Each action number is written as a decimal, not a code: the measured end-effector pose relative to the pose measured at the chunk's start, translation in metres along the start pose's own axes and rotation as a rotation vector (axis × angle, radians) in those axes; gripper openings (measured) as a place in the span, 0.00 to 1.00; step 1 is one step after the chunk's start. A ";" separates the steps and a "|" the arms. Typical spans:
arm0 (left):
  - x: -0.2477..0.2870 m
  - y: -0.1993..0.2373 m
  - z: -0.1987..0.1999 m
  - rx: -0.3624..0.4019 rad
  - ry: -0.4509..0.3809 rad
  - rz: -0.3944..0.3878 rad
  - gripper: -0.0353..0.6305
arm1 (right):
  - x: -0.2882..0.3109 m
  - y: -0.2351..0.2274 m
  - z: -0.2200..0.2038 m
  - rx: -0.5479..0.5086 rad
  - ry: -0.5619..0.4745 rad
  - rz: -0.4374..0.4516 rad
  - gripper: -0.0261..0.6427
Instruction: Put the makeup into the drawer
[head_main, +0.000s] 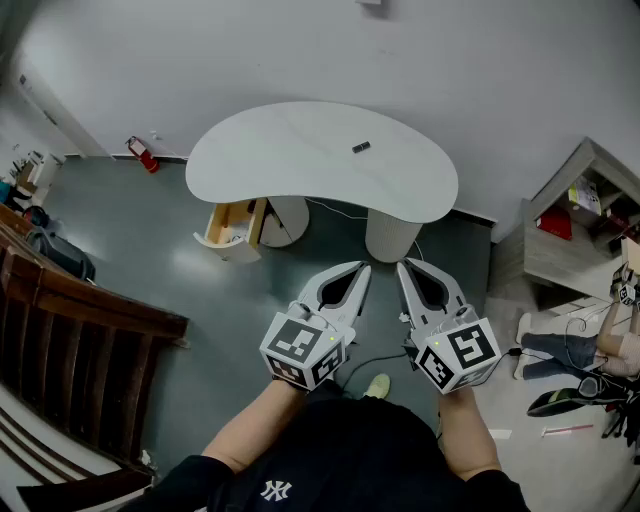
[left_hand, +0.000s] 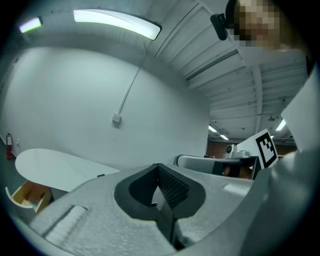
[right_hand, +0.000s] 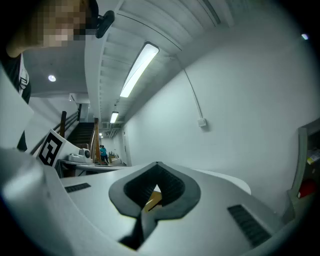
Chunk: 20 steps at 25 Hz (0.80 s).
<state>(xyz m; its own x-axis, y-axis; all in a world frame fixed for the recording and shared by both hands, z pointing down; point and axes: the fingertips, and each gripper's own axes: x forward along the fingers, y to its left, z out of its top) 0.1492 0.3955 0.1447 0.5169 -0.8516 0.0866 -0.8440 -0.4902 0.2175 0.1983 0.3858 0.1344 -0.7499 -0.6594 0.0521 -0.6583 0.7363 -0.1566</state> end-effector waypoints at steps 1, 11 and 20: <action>0.000 0.000 0.000 0.000 0.000 0.000 0.07 | 0.000 0.000 0.000 0.002 0.002 -0.003 0.06; -0.006 0.011 0.000 -0.012 0.008 0.007 0.07 | 0.008 0.002 -0.003 0.065 0.017 0.003 0.06; -0.024 0.072 0.009 -0.026 -0.007 0.051 0.07 | 0.040 0.011 -0.003 0.099 -0.012 -0.028 0.06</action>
<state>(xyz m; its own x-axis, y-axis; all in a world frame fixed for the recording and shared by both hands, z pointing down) 0.0747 0.3789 0.1495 0.4720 -0.8768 0.0914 -0.8654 -0.4410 0.2381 0.1613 0.3676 0.1374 -0.7301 -0.6818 0.0460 -0.6690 0.6993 -0.2518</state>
